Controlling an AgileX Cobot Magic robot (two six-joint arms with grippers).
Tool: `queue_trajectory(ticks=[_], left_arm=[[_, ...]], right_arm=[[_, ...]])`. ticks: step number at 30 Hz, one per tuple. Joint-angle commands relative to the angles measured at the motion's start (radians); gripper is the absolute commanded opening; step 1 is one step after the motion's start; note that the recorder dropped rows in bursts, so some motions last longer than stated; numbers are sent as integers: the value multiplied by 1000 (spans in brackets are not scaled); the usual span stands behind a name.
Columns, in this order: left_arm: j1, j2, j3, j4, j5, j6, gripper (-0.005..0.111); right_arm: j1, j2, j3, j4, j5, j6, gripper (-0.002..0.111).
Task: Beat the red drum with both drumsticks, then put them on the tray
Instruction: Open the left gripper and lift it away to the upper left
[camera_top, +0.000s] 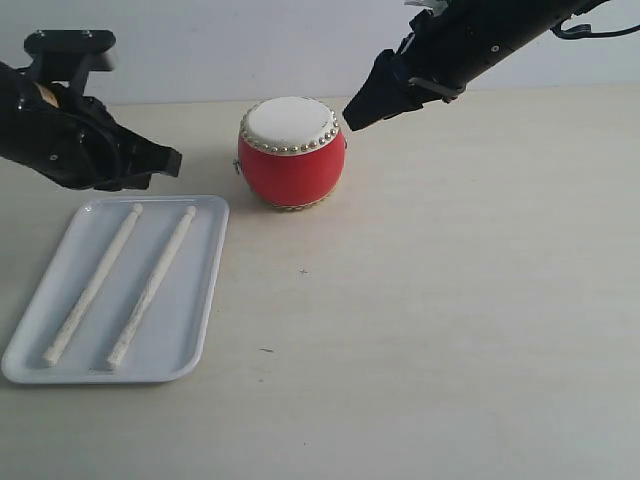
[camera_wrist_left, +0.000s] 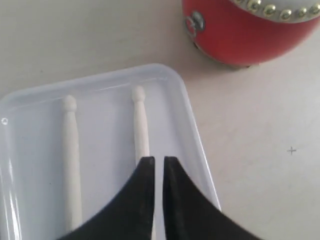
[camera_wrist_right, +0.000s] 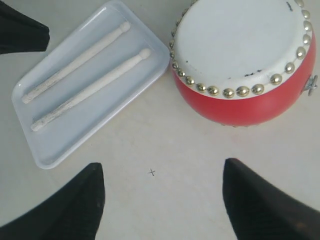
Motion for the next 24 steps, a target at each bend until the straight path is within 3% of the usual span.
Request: queue_trajectory(ticks=[1,4,8,24], left_arm=[[-1,-91,122,1,-182,19,1],[-1,-190,260,1,-403,19,1],[-1,-290,331,1,-518,41,1],[-1,-348,344,1,-508,45,1]], right_arm=[[-3,0,2,15,-8,0,64],[-3,0,2,15,-8,0,64],[-3,0,2,15,-8,0,64],[-3,0,2,23,-36,0,64]])
